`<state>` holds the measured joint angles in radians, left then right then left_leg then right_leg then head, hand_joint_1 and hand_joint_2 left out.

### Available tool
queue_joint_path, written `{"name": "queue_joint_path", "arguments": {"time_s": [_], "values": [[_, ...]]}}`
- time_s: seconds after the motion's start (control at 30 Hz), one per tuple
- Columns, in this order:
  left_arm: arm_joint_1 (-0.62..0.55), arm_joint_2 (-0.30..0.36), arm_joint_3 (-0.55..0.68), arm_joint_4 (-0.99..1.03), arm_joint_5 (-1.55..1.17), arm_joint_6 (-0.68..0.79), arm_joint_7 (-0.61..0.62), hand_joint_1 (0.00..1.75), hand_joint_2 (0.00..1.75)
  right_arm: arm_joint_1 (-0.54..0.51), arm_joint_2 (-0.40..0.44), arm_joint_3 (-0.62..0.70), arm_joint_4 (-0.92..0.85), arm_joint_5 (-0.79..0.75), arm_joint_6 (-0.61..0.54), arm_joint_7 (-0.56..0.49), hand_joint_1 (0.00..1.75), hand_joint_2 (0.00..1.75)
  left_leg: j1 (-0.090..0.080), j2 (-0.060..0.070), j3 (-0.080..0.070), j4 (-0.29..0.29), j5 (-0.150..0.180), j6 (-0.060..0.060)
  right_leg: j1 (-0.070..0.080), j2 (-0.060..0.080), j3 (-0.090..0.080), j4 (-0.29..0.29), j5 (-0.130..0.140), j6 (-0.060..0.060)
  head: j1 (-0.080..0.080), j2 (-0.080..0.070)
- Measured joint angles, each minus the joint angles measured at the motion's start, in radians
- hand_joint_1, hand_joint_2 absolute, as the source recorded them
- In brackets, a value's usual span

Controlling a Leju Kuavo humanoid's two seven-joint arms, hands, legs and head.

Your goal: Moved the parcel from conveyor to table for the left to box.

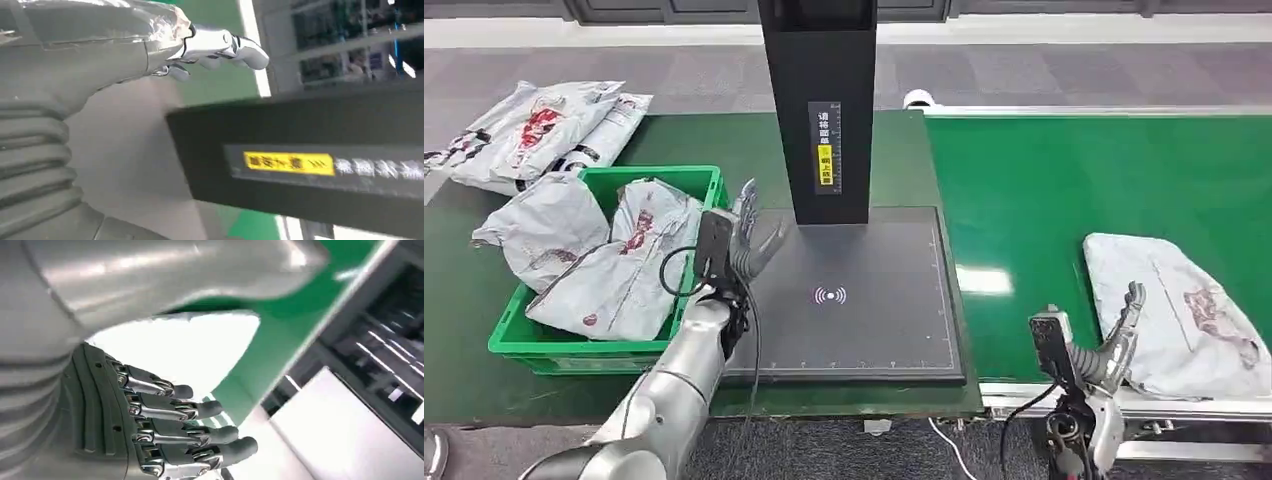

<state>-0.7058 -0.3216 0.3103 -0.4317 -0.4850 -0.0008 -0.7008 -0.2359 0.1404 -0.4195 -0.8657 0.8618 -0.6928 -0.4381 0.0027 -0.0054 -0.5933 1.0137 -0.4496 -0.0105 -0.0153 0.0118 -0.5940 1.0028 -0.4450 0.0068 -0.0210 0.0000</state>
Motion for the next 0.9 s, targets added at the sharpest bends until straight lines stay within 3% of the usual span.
{"name": "queue_joint_path", "arguments": {"time_s": [0.17, 0.33, 0.4, 0.5, 0.6, 0.73, 0.9], "values": [[0.061, 0.0, -0.121, -0.015, 0.111, 0.002, -0.001, 0.0, 1.75, -0.072, -0.015, -0.141, 0.06, 0.45, -0.006, 0.198, 0.0, 1.75, 0.0, -0.004, -0.001, 0.0, 0.001, -0.001, 0.0, -0.005, 0.0, 0.001, 0.0, 0.0, 0.0, 0.0], [0.082, -0.001, -0.196, -0.007, 0.167, 0.005, 0.0, 0.0, 1.75, -0.1, -0.039, -0.267, 0.069, 0.667, -0.008, 0.38, 0.0, 1.75, 0.001, -0.004, -0.002, 0.0, 0.001, -0.001, -0.001, -0.005, 0.0, 0.0, 0.0, 0.0, 0.0, 0.0], [0.086, -0.002, -0.219, -0.001, 0.179, 0.013, 0.0, 0.0, 1.75, -0.097, -0.06, -0.266, 0.083, 0.699, -0.008, 0.532, 0.0, 1.75, 0.0, -0.004, -0.002, 0.0, 0.001, 0.0, -0.002, -0.005, 0.0, 0.0, -0.001, 0.001, 0.0, 0.0], [0.09, -0.003, -0.233, 0.007, 0.187, 0.013, 0.0, 0.0, 1.75, -0.096, -0.091, -0.25, 0.116, 0.709, -0.009, 0.678, 0.0, 1.75, 0.0, -0.004, -0.002, 0.0, 0.0, 0.0, -0.002, -0.005, -0.001, 0.0, 0.0, 0.001, 0.0, 0.0], [0.09, -0.01, -0.262, 0.018, 0.182, 0.013, -0.001, 0.0, 1.75, -0.108, -0.16, -0.187, 0.264, 0.71, -0.008, 0.871, 0.0, 1.75, 0.0, -0.006, -0.003, 0.0, 0.001, 0.001, -0.002, -0.007, 0.0, 0.0, -0.001, 0.001, 0.0, 0.0], [0.089, -0.012, -0.282, 0.031, 0.173, 0.013, 0.0, 0.0, 1.75, -0.114, -0.213, -0.145, 0.369, 0.71, 0.021, 0.947, 0.0, 1.75, 0.0, -0.007, -0.004, 0.0, 0.002, 0.002, -0.002, -0.008, -0.001, 0.0, 0.0, 0.001, 0.0, 0.0], [0.087, -0.015, -0.299, 0.045, 0.171, 0.003, -0.001, 0.0, 1.75, -0.119, -0.285, -0.048, 0.47, 0.71, 0.247, 1.103, 0.0, 1.75, 0.001, -0.008, -0.003, 0.0, 0.002, 0.002, 0.0, -0.009, 0.0, 0.0, -0.001, 0.001, 0.0, 0.0]]}}
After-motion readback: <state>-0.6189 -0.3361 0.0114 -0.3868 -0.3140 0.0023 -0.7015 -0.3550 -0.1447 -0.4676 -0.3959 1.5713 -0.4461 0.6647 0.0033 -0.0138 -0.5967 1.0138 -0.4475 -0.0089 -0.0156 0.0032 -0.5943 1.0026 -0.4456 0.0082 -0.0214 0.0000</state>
